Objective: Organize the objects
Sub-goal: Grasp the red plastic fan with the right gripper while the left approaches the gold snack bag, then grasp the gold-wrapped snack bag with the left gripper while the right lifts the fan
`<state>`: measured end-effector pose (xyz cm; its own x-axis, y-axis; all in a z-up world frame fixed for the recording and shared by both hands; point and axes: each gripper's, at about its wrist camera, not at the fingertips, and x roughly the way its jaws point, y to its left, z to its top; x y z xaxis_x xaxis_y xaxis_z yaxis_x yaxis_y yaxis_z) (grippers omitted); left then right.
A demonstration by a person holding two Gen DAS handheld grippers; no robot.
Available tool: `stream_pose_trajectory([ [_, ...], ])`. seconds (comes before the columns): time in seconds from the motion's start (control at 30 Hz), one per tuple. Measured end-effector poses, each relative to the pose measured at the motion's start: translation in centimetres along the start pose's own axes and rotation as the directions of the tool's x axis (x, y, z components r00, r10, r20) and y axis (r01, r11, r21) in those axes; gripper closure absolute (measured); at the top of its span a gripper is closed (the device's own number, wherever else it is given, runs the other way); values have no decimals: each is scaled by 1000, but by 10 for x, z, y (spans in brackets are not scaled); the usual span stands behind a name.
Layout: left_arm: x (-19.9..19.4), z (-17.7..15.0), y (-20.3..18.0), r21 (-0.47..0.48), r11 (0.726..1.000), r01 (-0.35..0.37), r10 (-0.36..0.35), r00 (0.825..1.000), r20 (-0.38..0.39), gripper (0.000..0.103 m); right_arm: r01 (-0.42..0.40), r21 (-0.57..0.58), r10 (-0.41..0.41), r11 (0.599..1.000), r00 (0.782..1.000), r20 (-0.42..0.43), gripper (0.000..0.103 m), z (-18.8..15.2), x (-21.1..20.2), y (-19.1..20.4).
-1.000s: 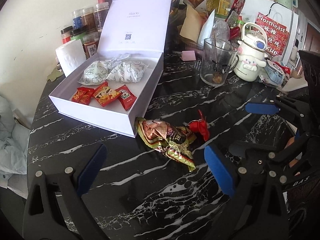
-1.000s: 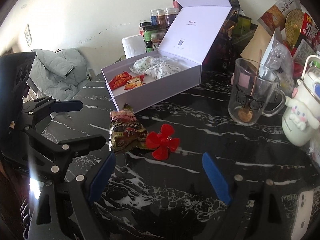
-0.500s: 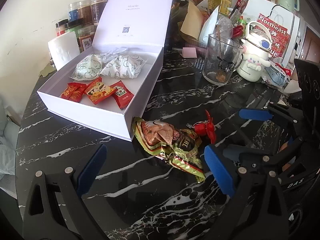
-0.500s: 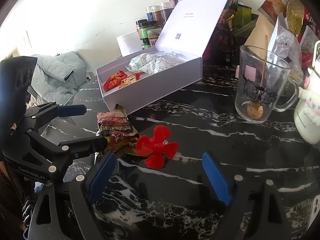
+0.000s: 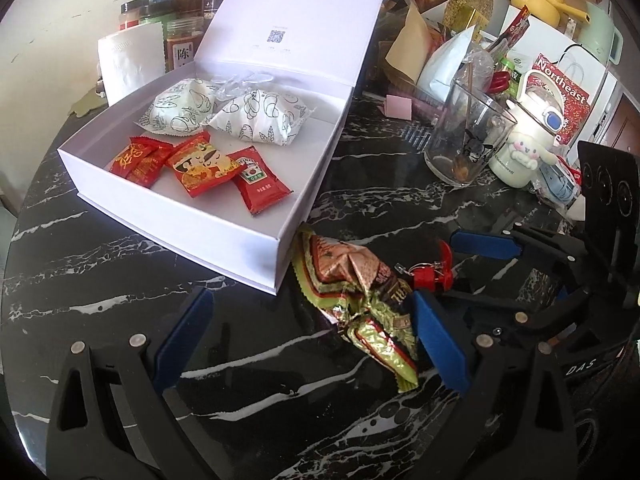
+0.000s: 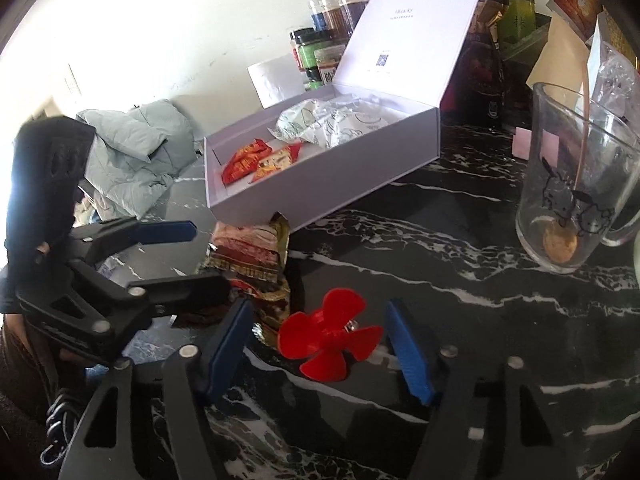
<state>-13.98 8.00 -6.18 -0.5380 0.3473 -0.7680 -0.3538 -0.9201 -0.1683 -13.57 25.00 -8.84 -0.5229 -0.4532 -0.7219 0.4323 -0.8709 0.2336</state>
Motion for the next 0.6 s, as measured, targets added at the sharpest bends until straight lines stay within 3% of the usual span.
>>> stream_pose_trajectory([
  [0.03,0,0,1,-3,1000,13,-13,1000,0,5,31,-7,-31,1000,999,-35,48,-1,6,0],
  [0.23,0,0,-8,36,999,18,-18,1000,-8,5,37,-9,-37,999,999,-39,48,-11,1,-2],
  [0.47,11,5,-30,83,997,10,-9,1000,-8,5,101,59,-99,993,995,-25,48,-29,-21,-22],
  [0.6,29,8,-39,77,996,-44,47,998,-42,4,151,67,-150,986,989,-16,48,-42,-35,-26],
])
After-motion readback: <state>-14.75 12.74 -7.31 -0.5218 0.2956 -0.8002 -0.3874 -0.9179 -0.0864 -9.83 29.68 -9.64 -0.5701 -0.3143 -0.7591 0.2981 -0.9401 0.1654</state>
